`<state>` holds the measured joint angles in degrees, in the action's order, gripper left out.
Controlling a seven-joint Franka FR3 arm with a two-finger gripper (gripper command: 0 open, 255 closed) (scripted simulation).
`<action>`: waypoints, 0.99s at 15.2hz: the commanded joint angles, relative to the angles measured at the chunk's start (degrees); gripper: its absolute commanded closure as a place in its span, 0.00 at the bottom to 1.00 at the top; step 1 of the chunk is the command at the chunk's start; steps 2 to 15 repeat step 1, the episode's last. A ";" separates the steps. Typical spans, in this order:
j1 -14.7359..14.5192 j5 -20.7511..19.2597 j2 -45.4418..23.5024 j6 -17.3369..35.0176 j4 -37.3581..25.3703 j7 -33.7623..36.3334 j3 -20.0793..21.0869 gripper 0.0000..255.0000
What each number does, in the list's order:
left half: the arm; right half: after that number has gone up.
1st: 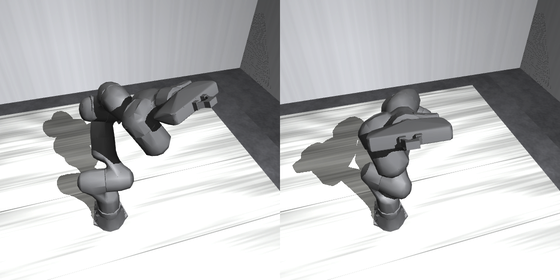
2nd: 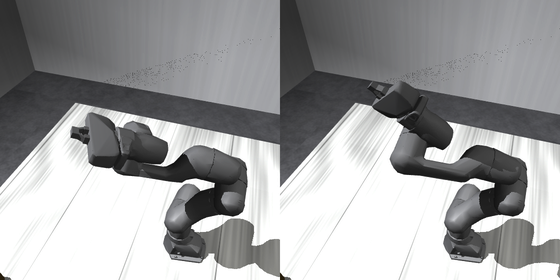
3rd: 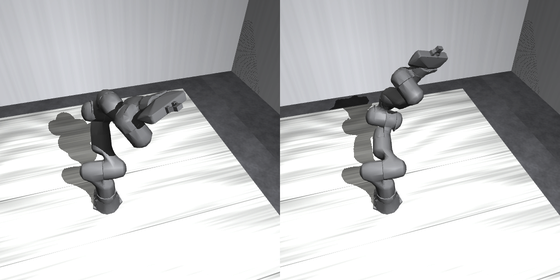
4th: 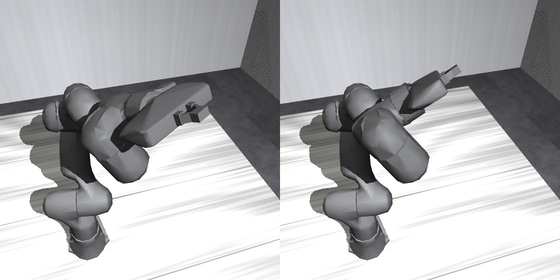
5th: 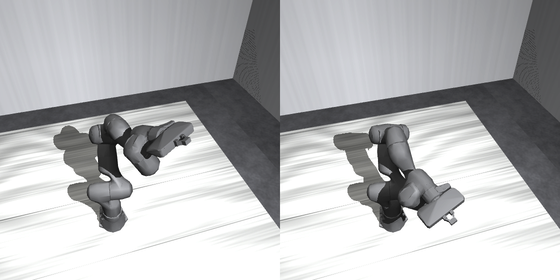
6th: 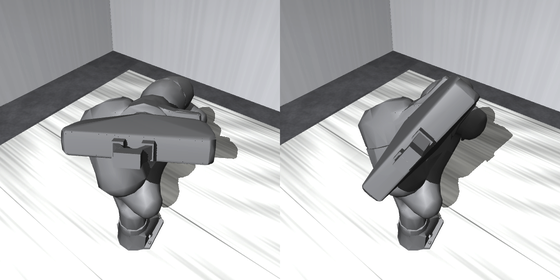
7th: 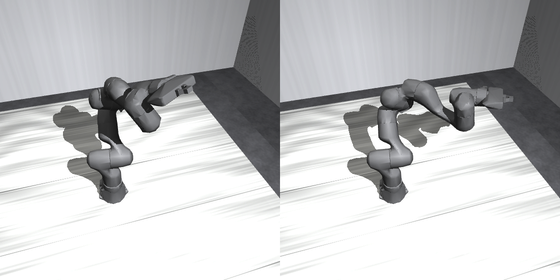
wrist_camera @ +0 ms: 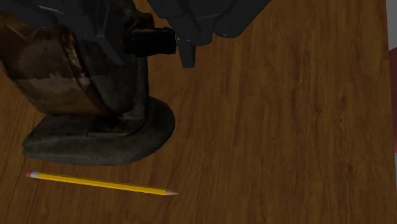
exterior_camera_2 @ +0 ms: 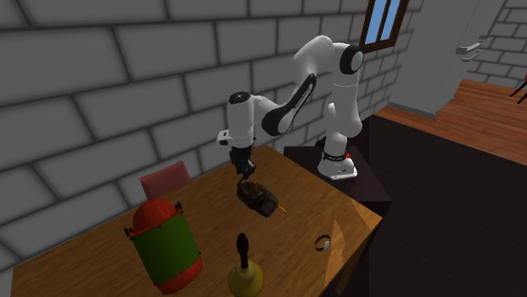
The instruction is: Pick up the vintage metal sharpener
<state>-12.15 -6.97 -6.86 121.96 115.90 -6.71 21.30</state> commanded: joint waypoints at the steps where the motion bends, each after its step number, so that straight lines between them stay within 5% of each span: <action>1: 0.05 0.07 0.08 -0.43 -0.44 -0.14 -0.02 1.00; 15: 0.05 0.07 0.08 -0.43 -0.44 -0.14 -0.02 1.00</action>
